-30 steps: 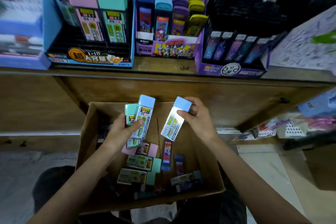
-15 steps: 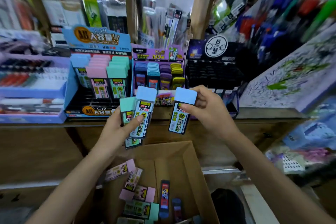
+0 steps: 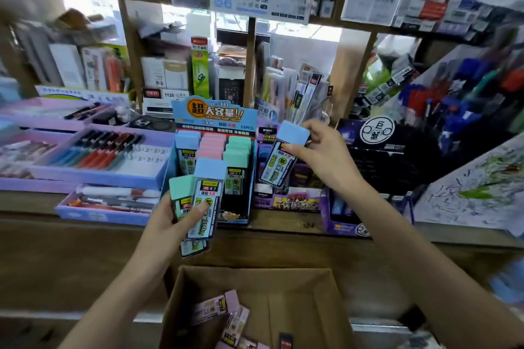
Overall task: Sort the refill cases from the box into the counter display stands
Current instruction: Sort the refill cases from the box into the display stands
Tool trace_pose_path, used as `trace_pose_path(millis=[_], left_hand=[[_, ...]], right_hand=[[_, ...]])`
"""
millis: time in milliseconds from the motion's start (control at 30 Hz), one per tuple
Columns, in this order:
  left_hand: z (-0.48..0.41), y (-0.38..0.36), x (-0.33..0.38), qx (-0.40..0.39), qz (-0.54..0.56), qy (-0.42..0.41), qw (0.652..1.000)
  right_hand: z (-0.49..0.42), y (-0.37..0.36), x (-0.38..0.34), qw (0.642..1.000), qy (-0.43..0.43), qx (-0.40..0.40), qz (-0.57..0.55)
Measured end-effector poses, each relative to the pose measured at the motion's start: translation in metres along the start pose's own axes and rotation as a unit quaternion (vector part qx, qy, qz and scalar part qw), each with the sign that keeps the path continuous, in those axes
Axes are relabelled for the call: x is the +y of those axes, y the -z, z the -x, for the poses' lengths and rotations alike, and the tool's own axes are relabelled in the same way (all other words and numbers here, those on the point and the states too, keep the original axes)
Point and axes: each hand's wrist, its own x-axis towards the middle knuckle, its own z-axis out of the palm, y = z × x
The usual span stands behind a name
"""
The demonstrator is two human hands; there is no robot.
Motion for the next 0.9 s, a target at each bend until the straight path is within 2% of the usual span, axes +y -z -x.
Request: trace_pose_path(millis=[333,567,700,833,900], left_hand=[[0.005,0.048,-0.002,0.054,-0.006,-0.018,0.998],[0.015,0.093,-0.010,0.096,0.013,-0.011,0.995],[0.017,0.105,-0.010,0.115,0.027,-0.012,0.993],[0.017,0.104,-0.012,0.117,0.033,-0.011,0.993],[0.015,0.104,-0.013,0.117,0.033,-0.008,0.993]], right_hand=[[-0.017,-0.072,-0.034,0.996,0.055,-0.059,0.031],[-0.050,-0.136,-0.051,0.987,0.122,-0.043,0.099],[-0.066,-0.156,-0.043,0.981,0.117,-0.065,0.139],[-0.075,-0.168,-0.034,0.982,0.104,-0.041,0.150],[-0.076,-0.171,-0.030,0.976,0.105,-0.055,0.183]])
